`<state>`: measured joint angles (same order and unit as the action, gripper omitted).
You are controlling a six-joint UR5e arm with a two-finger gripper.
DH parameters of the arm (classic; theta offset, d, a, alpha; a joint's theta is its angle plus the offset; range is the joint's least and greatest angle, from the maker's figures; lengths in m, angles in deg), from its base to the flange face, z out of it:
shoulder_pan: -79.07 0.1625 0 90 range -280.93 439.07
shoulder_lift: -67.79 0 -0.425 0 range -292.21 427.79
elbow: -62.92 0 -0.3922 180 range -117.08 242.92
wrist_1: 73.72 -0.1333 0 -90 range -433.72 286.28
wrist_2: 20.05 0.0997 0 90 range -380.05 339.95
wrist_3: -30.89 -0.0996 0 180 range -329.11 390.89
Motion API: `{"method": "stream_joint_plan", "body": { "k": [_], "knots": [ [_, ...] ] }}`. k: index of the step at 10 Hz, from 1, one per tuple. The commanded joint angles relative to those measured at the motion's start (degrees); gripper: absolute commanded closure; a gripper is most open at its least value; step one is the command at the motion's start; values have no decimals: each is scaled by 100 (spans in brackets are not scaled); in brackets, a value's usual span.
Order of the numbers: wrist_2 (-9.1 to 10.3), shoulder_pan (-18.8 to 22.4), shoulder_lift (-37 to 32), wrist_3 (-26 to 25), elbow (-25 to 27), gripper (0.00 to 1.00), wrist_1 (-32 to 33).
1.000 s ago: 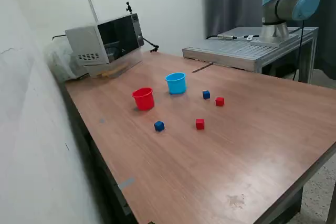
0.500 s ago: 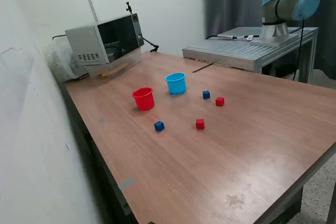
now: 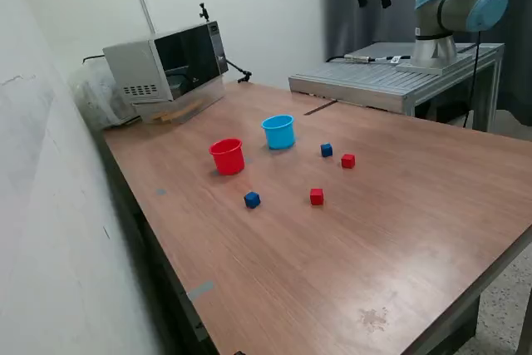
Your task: Place red objects in the red bin, and blue objects in the blue bin.
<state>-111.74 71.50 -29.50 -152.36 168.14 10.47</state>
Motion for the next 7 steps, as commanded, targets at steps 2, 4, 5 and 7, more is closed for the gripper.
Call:
{"method": "stream_joint_plan", "body": {
  "k": [2, 4, 5, 7],
  "knots": [
    [72, 264, 770, -218, -107, 0, 1218],
    [160, 370, 1244, -527, -213, 0, 2027],
    [169, 466, 1682, -867, -274, 0, 2431],
    [274, 511, 2220, -1360, -371, 0, 3108]
  ]
}}
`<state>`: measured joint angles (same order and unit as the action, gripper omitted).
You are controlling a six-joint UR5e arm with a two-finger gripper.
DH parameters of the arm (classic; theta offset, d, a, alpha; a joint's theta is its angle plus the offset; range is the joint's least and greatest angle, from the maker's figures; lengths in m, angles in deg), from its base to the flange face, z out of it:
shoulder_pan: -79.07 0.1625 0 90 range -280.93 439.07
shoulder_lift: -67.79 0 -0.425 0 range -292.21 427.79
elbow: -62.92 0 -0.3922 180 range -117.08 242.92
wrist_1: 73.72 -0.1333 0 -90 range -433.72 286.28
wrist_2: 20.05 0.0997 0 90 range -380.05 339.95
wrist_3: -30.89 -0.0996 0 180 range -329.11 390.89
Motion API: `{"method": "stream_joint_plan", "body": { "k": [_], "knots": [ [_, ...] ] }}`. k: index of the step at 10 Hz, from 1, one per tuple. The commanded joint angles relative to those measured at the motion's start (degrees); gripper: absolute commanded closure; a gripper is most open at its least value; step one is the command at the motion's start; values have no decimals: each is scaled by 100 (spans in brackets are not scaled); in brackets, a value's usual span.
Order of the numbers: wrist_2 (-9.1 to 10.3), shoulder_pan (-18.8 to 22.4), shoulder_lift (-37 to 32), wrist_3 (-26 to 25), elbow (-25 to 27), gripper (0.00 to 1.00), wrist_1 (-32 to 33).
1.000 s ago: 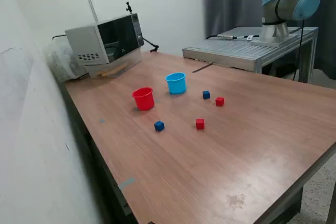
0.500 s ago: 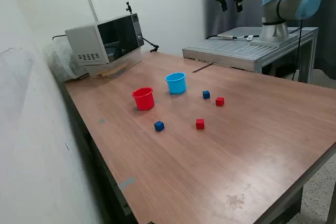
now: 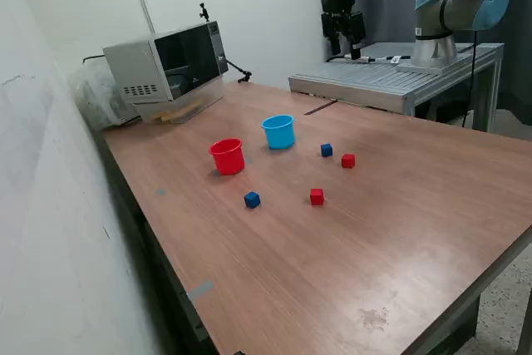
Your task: Place red objects in the red bin, and blue objects in the blue bin.
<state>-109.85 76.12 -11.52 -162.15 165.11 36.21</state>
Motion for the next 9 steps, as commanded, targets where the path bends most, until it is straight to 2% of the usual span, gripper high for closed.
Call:
{"method": "stream_joint_plan", "body": {
  "k": [1, 2, 4, 9],
  "knots": [
    [347, 40, 642, -497, -95, 0, 807],
    [471, 40, 862, -603, -138, 0, 923],
    [481, -30, 1345, -963, -104, 0, 1047],
    [472, -92, 2234, -999, -279, 0, 1355]
  ]
}}
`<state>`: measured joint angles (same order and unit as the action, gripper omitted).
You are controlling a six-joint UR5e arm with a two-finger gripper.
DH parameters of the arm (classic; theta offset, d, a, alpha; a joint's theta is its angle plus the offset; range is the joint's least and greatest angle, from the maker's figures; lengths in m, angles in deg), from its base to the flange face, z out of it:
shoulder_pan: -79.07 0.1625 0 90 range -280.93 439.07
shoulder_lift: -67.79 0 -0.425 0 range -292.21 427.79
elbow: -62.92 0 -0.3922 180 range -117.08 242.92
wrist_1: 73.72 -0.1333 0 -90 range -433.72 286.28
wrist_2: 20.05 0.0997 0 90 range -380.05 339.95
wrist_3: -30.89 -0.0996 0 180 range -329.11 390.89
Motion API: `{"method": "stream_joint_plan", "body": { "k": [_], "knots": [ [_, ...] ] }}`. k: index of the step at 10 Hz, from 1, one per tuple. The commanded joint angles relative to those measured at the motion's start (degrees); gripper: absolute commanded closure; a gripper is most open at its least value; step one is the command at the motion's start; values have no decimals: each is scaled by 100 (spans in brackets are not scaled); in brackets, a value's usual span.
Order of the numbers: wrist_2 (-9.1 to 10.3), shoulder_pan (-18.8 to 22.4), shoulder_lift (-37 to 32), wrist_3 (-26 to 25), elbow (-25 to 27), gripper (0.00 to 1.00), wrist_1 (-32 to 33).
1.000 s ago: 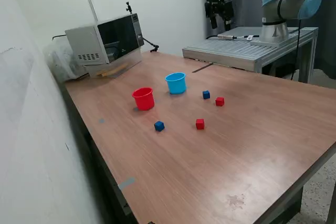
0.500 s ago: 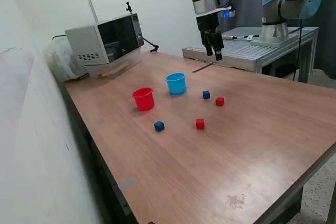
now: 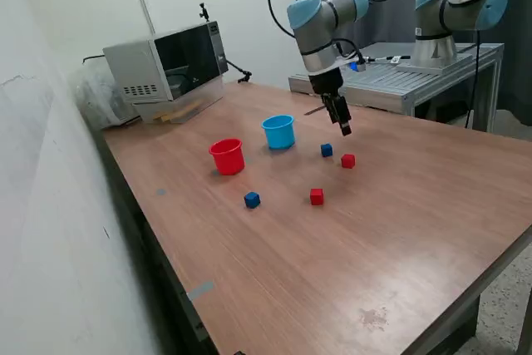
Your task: Place red objects in the red bin, and blue objects in the blue bin.
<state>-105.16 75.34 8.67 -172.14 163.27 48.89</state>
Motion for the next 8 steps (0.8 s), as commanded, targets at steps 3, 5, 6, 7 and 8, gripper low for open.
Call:
{"method": "stream_joint_plan", "body": {
  "k": [3, 5, 6, 7, 8],
  "knots": [
    [-15, -233, 400, 61, -148, 0, 175],
    [-32, -304, 488, 262, -165, 0, 298],
    [-32, -356, 515, 324, -183, 0, 299],
    [-32, -426, 515, 360, -166, 0, 307],
    [-32, -409, 515, 412, -157, 0, 307]
  ]
}}
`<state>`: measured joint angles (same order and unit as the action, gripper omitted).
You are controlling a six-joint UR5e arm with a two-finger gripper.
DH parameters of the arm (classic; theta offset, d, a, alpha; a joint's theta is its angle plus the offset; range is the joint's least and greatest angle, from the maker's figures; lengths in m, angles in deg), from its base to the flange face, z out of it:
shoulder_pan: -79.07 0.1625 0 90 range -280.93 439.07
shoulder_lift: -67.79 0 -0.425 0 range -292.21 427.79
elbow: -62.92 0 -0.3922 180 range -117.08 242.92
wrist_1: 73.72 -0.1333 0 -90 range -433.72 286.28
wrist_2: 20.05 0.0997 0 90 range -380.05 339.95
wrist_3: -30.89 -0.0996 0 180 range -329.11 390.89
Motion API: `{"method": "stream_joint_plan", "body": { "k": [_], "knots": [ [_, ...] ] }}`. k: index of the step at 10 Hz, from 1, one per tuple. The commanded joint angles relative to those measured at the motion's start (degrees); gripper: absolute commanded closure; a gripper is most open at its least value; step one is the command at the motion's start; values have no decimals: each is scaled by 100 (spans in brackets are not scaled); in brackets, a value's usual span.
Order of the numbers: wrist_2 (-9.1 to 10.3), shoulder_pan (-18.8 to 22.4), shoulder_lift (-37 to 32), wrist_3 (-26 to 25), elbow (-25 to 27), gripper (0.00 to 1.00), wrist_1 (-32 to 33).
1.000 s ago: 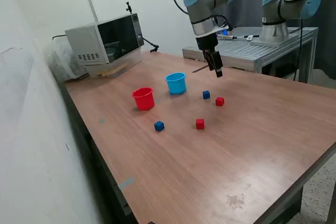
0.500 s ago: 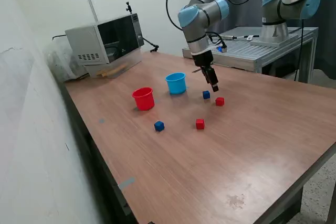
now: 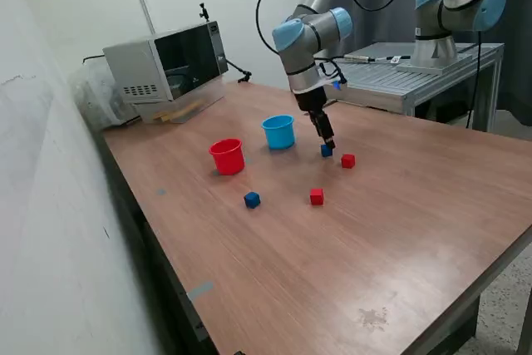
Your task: Place red objects in the red bin, and blue objects in the blue bin.
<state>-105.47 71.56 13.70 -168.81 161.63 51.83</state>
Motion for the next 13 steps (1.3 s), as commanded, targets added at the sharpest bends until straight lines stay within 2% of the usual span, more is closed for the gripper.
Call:
{"method": "stream_joint_plan", "body": {
  "k": [1, 5, 6, 13],
  "knots": [
    [-1, 12, 13, 106, -10, 0, 13],
    [25, 82, 109, 343, -97, 0, 4],
    [25, 82, 153, 413, -115, 100, 4],
    [-54, 12, 49, 423, -291, 100, -31]
  ]
}}
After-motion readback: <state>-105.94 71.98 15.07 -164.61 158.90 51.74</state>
